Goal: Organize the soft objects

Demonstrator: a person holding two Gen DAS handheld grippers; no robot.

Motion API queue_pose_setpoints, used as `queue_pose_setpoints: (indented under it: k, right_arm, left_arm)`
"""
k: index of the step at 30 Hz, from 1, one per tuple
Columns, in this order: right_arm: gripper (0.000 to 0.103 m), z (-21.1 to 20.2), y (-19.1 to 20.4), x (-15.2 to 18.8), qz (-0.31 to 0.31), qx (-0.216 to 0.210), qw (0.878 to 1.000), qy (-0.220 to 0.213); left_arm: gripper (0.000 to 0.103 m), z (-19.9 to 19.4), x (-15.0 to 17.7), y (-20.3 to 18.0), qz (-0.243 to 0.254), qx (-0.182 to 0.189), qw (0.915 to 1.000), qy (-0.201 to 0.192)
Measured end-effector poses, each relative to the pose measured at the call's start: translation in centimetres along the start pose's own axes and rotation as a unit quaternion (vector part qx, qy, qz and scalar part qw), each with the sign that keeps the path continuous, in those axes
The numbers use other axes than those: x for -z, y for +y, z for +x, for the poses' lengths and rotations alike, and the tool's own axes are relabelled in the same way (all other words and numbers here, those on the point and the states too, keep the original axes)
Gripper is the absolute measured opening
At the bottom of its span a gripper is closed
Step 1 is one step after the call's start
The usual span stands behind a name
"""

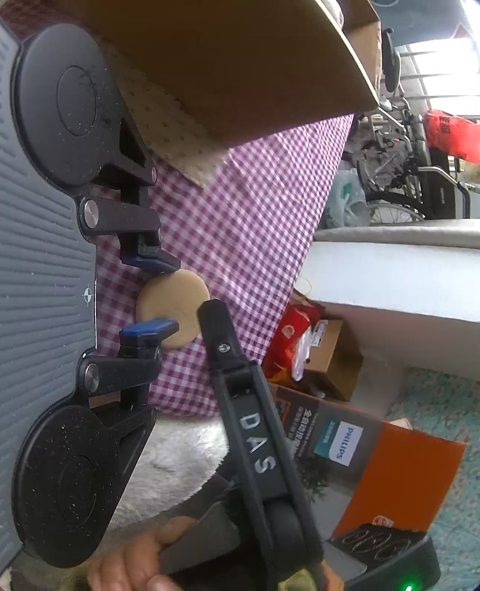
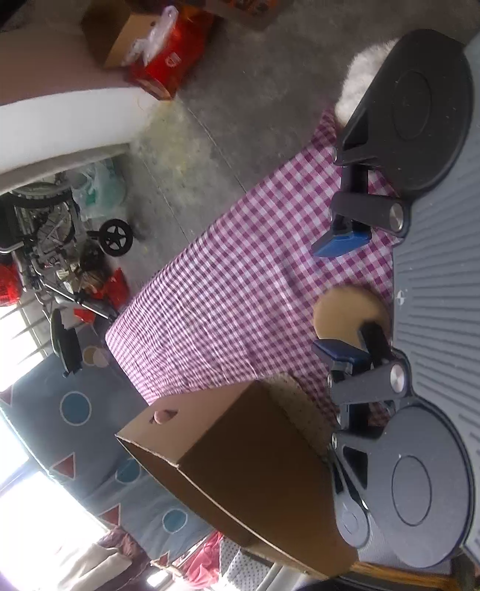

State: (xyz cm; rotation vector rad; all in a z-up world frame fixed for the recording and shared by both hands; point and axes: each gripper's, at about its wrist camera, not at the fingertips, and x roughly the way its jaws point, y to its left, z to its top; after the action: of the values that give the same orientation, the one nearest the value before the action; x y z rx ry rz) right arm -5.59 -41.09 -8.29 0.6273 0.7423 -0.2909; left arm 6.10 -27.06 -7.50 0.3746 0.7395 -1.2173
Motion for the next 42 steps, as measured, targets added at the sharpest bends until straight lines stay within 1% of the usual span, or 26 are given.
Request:
queue_pose_setpoints:
  k: [3,4,5,7,8,9,10,11,12,13,14,16,18,20,21,22,23,25,27,29,31,37,40,42]
  right_arm:
    - [0.051,0.4,0.6,0.2,-0.017,-0.005,1.000,0.005]
    - [0.044,0.6,0.9,0.3,-0.022,-0.013,1.000,0.011]
    - [0.043,0.7,1.3,0.5,-0.027,-0.021,0.999,0.019]
    - [0.041,0.7,2.1,0.8,-0.044,-0.008,0.999,0.014]
    - [0.035,0.7,2.0,0.8,-0.038,-0.008,0.999,0.013]
    - [0.032,0.6,1.6,0.8,-0.022,-0.016,1.000,0.012]
    - [0.024,0.4,1.1,0.7,-0.005,-0.028,1.000,0.010]
    - [0.016,0.2,0.3,0.6,0.021,-0.050,0.999,0.009]
    - [0.013,0.1,-0.4,0.6,0.042,-0.074,0.996,0.009]
    - [0.008,0.0,-1.0,0.6,0.063,-0.101,0.993,0.011]
    - [0.008,0.1,-1.1,0.7,0.077,-0.114,0.990,0.015]
    - [0.008,0.2,-1.1,1.2,0.081,-0.127,0.988,0.017]
    - [0.008,0.5,-0.7,1.6,0.081,-0.131,0.988,0.021]
    - [0.009,0.5,-0.4,1.9,0.077,-0.128,0.989,0.023]
    - [0.009,0.5,-0.4,2.0,0.077,-0.122,0.989,0.022]
    - [0.010,0.3,-0.5,2.0,0.077,-0.118,0.990,0.020]
    - [0.010,0.1,-0.5,2.0,0.076,-0.110,0.991,0.018]
    - [0.011,-0.9,-0.6,2.0,0.074,-0.085,0.994,0.010]
    - [0.012,-1.8,-0.8,2.0,0.071,-0.058,0.996,0.006]
    - [0.013,-2.0,-0.7,2.1,0.067,-0.030,0.997,0.015]
    - [0.013,-1.5,-0.9,2.5,0.074,-0.026,0.996,0.033]
    - [0.014,-0.1,-0.8,3.1,0.113,-0.083,0.989,0.052]
    - [0.015,1.0,-0.8,3.5,0.148,-0.138,0.977,0.066]
    - [0.014,1.8,-0.7,3.8,0.166,-0.160,0.970,0.076]
  left_arm:
    - [0.028,-0.2,0.4,0.1,-0.001,0.001,1.0000,-0.006]
    - [0.028,-0.2,0.6,0.0,0.000,0.000,1.0000,-0.009]
    - [0.028,-0.2,0.7,-0.1,0.003,-0.002,0.9999,-0.013]
    - [0.029,-0.2,1.0,-0.2,0.011,-0.006,0.9997,-0.021]
    - [0.029,-0.3,1.2,-0.2,0.011,-0.007,0.9996,-0.025]
    - [0.032,-0.4,1.3,-0.2,0.010,-0.006,0.9995,-0.028]
    - [0.037,-0.5,1.3,-0.1,0.011,-0.007,0.9995,-0.028]
    - [0.043,-0.6,1.4,-0.1,0.011,-0.007,0.9995,-0.028]
    - [0.049,-0.7,1.4,0.1,0.008,-0.003,0.9996,-0.026]
    - [0.061,-0.8,1.4,0.3,0.006,0.003,0.9997,-0.025]
    - [0.065,-0.9,1.4,0.6,0.002,0.014,0.9996,-0.023]
    - [0.065,-0.8,1.5,0.5,0.003,0.015,0.9996,-0.023]
    - [0.063,-0.7,1.6,-0.2,0.025,-0.002,0.9994,-0.023]
    - [0.053,-0.7,1.8,-0.7,0.037,-0.010,0.9989,-0.026]
    - [0.051,-0.8,1.9,-0.7,0.036,-0.007,0.9990,-0.027]
    - [0.046,-0.8,2.0,-0.8,0.035,-0.005,0.9990,-0.028]
    - [0.042,-0.9,2.1,-0.9,0.036,-0.004,0.9989,-0.029]
    - [0.042,-1.0,2.1,-1.1,0.037,0.001,0.9989,-0.030]
    - [0.040,-1.0,2.1,-1.2,0.037,-0.002,0.9989,-0.030]
    - [0.039,-1.1,2.1,-1.2,0.032,-0.002,0.9990,-0.030]
    - [0.038,-1.0,2.1,-1.0,0.025,-0.001,0.9993,-0.029]
    - [0.038,-2.1,2.7,0.0,0.007,-0.011,0.9996,-0.024]
    - [0.037,-3.3,3.4,1.7,-0.024,-0.016,0.9993,-0.023]
    - [0.038,-4.2,3.9,2.9,-0.050,-0.012,0.9984,-0.023]
